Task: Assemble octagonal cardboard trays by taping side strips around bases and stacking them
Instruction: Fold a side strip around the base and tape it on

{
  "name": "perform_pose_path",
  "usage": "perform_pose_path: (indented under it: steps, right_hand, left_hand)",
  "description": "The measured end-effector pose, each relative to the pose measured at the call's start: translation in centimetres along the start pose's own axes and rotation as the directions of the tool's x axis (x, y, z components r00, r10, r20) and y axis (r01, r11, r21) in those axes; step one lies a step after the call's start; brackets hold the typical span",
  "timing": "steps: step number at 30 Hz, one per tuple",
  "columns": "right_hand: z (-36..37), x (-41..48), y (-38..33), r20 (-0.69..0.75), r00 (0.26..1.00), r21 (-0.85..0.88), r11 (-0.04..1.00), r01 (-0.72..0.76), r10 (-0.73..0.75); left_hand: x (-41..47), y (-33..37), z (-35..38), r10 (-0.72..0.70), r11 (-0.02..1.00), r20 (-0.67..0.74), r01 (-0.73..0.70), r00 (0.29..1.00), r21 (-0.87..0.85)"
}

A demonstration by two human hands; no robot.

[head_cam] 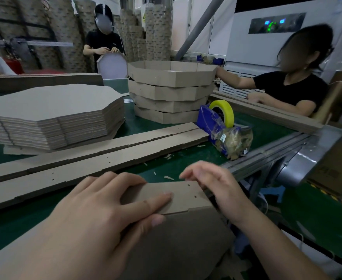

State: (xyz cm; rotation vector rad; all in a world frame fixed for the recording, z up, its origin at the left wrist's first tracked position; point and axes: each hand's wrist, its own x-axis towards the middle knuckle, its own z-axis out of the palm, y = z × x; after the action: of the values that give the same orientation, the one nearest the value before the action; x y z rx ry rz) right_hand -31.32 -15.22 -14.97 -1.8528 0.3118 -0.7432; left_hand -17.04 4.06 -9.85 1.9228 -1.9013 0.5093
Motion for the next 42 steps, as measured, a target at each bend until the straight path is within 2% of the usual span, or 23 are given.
perform_pose_path:
  steps: [2, 4, 6, 8, 10, 12, 14, 16, 19, 22, 24, 26, 28, 29, 30, 31, 32, 33, 34, 35, 38, 40, 42]
  right_hand:
    - [-2.3, 1.4, 0.6, -0.224, 0.975, -0.112, 0.993, -0.032, 0.006]
    - [-6.3, 3.6, 1.3, -0.53, 0.848, -0.246, 0.96, -0.131, -0.02]
    - [-10.9, 6.0, 2.2, -0.704, 0.71, -0.36, 0.877, -0.319, -0.03]
    - [-14.7, 8.1, 3.5, -0.737, 0.667, -0.341, 0.793, -0.505, 0.107]
    - [-16.9, 9.4, 4.9, -0.687, 0.667, -0.293, 0.73, -0.618, 0.289]
    - [-17.7, 10.2, 5.7, -0.63, 0.661, -0.199, 0.738, -0.645, 0.408]
    - [-18.1, 10.5, 6.0, -0.621, 0.642, -0.125, 0.753, -0.646, 0.449]
    - [-18.2, 10.7, 5.7, -0.608, 0.634, -0.06, 0.769, -0.636, 0.478]
    - [-18.3, 10.9, 4.8, -0.528, 0.611, 0.205, 0.786, -0.583, 0.59]
    - [-17.9, 10.6, 4.0, -0.523, 0.6, 0.369, 0.796, -0.481, 0.605]
    - [-17.2, 9.3, 4.3, -0.553, 0.641, 0.453, 0.838, -0.304, 0.532]
    - [-16.6, 7.2, 5.4, -0.584, 0.692, 0.542, 0.838, -0.058, 0.425]
    - [-16.1, 5.2, 6.4, -0.578, 0.738, 0.565, 0.823, 0.055, 0.348]
    - [-15.8, 4.5, 6.7, -0.592, 0.735, 0.517, 0.855, 0.033, 0.33]
    - [-15.7, 4.1, 6.9, -0.627, 0.714, 0.394, 0.918, -0.054, 0.311]
    - [-15.8, 3.8, 7.0, -0.675, 0.681, 0.19, 0.959, -0.211, 0.283]
    - [-16.0, 3.5, 7.0, -0.722, 0.649, -0.037, 0.923, -0.382, 0.24]
    - [-16.2, 3.1, 6.8, -0.758, 0.623, -0.221, 0.822, -0.524, 0.193]
    - [-16.5, 2.6, 6.5, -0.777, 0.612, -0.336, 0.726, -0.6, 0.146]
    - [-16.5, 2.0, 6.0, -0.779, 0.619, -0.405, 0.674, -0.619, 0.101]
    - [-14.9, 0.8, 3.6, -0.733, 0.68, -0.518, 0.666, -0.537, -0.022]
    - [-12.5, 0.4, 1.7, -0.663, 0.746, -0.547, 0.715, -0.436, -0.053]
    - [-9.0, -0.3, -0.9, -0.568, 0.821, -0.488, 0.827, -0.278, -0.06]
  left_hand:
    - [0.0, 0.0, 0.3, 0.012, 1.0, -0.017, -0.012, 1.0, -0.004]
    - [0.1, 0.0, 0.5, 0.015, 1.0, -0.022, -0.015, 1.0, -0.002]
    - [0.2, 0.0, 0.5, 0.007, 1.0, -0.027, -0.007, 1.0, -0.008]
    - [0.3, -0.1, 0.5, 0.002, 1.0, -0.029, -0.002, 1.0, -0.012]
    - [0.5, -0.1, 0.5, 0.005, 1.0, -0.026, -0.005, 1.0, -0.013]
    - [0.6, -0.2, 0.5, 0.0, 1.0, -0.019, 0.0, 1.0, -0.019]
    - [0.7, -0.2, 0.5, -0.007, 1.0, -0.013, 0.007, 1.0, -0.02]
    - [0.8, -0.2, 0.5, -0.011, 1.0, -0.01, 0.011, 1.0, -0.019]
    - [0.8, -0.2, 0.5, -0.011, 1.0, -0.008, 0.011, 1.0, -0.018]
    - [0.7, -0.2, 0.6, -0.018, 1.0, -0.014, 0.018, 1.0, -0.024]
    - [0.7, -0.3, 0.7, -0.027, 0.999, -0.015, 0.026, 1.0, -0.023]
    - [0.7, -0.4, 0.7, -0.031, 0.999, -0.008, 0.031, 0.999, -0.026]
    - [0.7, -0.4, 0.6, -0.029, 0.999, -0.001, 0.029, 1.0, -0.03]
    - [0.8, -0.5, 0.5, -0.027, 0.999, 0.0, 0.027, 1.0, -0.031]
    - [0.8, -0.5, 0.5, -0.025, 0.999, 0.002, 0.025, 1.0, -0.031]
    - [0.9, -0.5, 0.5, -0.024, 0.999, 0.003, 0.024, 1.0, -0.032]
    - [0.8, -0.4, 0.5, -0.026, 0.999, 0.001, 0.026, 1.0, -0.033]
    - [0.8, -0.4, 0.5, -0.028, 0.999, -0.003, 0.028, 1.0, -0.035]
    - [0.8, -0.3, 0.6, -0.03, 0.999, -0.007, 0.03, 1.0, -0.037]
    - [0.8, -0.3, 0.6, -0.032, 0.999, -0.007, 0.031, 0.999, -0.04]
    - [0.9, -0.2, 0.8, -0.03, 0.998, -0.002, 0.03, 1.0, -0.046]
    - [1.1, -0.1, 0.9, -0.025, 0.999, 0.007, 0.025, 1.0, -0.048]
    - [1.2, 0.0, 0.8, -0.03, 0.998, 0.012, 0.031, 0.999, -0.06]
